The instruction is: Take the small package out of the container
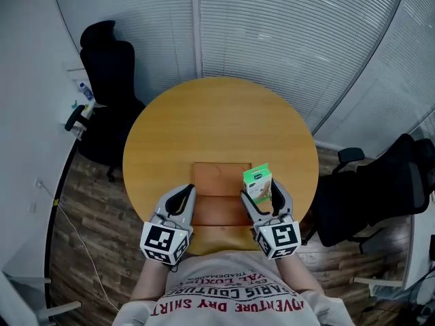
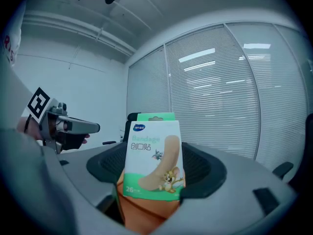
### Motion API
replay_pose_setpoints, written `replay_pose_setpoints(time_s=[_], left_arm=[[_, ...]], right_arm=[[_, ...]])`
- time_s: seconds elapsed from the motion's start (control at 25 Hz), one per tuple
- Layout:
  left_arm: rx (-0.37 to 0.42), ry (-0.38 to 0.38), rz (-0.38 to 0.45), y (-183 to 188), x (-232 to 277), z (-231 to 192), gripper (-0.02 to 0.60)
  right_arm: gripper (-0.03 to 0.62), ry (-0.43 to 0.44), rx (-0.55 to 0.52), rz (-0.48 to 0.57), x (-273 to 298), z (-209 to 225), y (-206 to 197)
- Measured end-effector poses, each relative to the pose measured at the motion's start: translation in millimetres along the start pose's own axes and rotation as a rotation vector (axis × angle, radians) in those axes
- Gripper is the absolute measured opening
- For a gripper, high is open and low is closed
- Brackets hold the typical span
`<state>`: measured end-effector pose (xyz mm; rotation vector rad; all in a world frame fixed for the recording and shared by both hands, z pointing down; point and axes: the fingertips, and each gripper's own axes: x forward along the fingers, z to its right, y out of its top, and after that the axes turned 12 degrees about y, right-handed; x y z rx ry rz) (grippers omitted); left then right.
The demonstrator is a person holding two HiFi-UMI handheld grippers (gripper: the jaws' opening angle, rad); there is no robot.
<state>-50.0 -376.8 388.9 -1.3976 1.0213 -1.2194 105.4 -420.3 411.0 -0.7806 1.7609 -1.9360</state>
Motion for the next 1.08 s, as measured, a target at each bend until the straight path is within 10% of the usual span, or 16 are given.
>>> replay_pose_setpoints(time_s=[1.08], left_arm=[[-0.021,0.018,-0.026,-9.2,12.9,-4.3,0.012]], right_arm=[[0.354,0.009,0.000,-0.060,23.8,2.7,-11.9]])
